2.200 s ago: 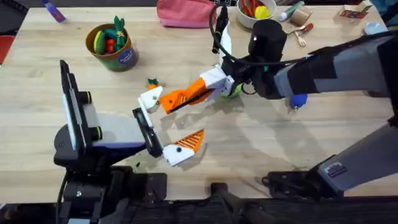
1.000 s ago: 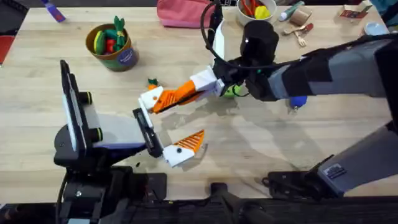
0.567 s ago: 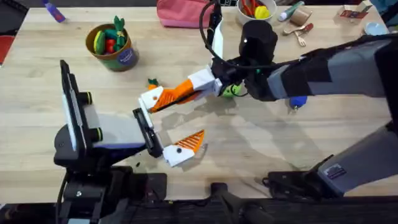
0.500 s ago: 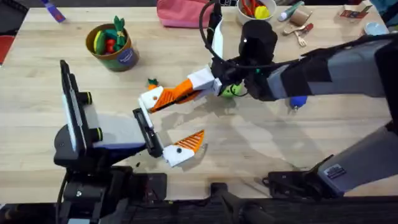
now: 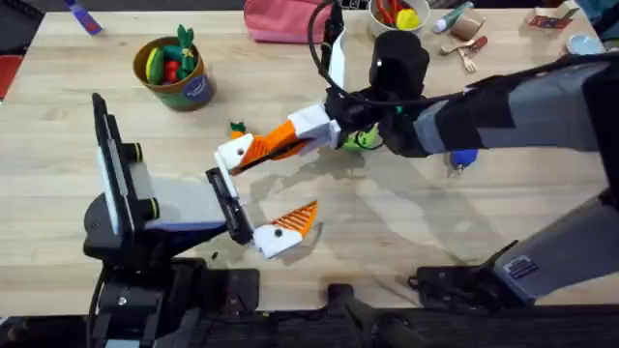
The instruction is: Pick up the gripper from the table and insert it into the empty holder that is missing its gripper. Then pick up a screw, insert it into the mounting hole, and use the screwdriver to tighten it. Finally, clean up the table by picking up the vegetable and placing it into the bucket.
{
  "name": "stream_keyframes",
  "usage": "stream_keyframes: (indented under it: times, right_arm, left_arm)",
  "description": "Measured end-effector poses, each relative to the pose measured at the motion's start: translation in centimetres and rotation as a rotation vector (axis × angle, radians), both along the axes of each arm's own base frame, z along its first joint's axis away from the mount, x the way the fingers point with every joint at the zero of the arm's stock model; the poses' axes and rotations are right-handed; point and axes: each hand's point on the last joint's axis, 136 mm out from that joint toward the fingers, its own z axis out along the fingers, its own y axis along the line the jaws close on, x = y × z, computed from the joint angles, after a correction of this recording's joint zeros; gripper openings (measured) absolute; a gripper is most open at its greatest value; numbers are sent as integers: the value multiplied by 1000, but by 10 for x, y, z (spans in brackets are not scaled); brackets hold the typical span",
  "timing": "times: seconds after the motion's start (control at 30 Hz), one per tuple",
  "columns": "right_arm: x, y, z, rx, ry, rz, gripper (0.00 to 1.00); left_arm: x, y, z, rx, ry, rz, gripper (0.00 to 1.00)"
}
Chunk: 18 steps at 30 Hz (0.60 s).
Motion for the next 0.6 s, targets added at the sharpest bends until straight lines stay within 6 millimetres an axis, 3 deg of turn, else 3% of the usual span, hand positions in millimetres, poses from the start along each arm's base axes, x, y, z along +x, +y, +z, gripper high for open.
stream_keyframes:
  times: [0.4, 0.47, 0.6]
  right_arm:
    - [0, 0, 0, 0, 1, 0, 12]
    - [0, 0, 0, -4, 8, -3, 182]
    - [1, 3, 2, 0, -1, -9, 770]
  left_arm:
    - [0, 0, 0, 0, 0, 0, 986]
    - [0, 0, 0, 0, 0, -2, 986]
    - [-1, -1, 0, -1, 1, -6, 986]
